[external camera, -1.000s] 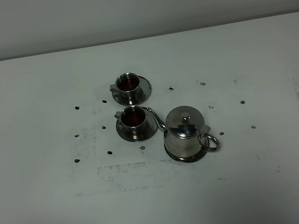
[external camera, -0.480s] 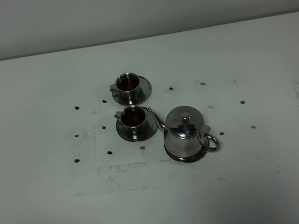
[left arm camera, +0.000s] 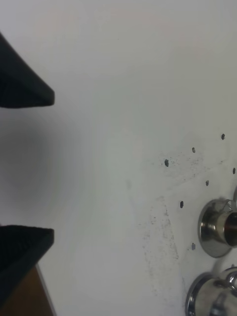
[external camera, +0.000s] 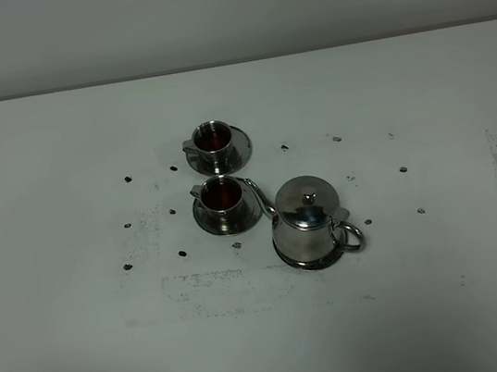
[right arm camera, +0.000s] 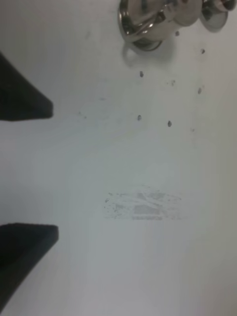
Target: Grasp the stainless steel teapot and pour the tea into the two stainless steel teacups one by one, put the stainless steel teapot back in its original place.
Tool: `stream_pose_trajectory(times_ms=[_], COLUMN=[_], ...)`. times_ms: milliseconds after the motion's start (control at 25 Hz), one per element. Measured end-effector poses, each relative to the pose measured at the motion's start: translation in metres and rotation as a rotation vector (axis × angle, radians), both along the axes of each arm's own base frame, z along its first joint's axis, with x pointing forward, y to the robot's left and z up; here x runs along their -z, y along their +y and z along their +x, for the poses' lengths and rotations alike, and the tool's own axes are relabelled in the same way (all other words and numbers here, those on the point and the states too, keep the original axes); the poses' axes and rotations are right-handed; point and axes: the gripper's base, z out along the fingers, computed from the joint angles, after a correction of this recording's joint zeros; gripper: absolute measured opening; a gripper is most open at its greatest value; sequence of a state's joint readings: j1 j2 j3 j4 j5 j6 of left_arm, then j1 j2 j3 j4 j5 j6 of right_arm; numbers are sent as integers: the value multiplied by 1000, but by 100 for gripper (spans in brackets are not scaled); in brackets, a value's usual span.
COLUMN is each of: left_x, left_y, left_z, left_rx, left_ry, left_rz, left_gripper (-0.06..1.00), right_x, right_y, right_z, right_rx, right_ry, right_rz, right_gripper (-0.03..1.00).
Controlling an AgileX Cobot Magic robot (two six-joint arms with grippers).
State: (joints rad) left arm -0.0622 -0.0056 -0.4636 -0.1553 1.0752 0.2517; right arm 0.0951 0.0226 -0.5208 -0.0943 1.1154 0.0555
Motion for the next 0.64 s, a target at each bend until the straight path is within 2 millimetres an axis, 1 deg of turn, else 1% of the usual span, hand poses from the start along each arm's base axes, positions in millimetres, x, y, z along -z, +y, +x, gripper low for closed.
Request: stream_pose_trajectory(times_ms=[640], left_x=[0], left_y=[0], left_z=[0], left_rx=[0], left_ry=[0], left_rz=[0], left_gripper=[52], right_x=[0], right_y=[0], right_z=[0], right_rx=[-1], right_ry=[-1], right_rz=[-1], right_gripper=[48])
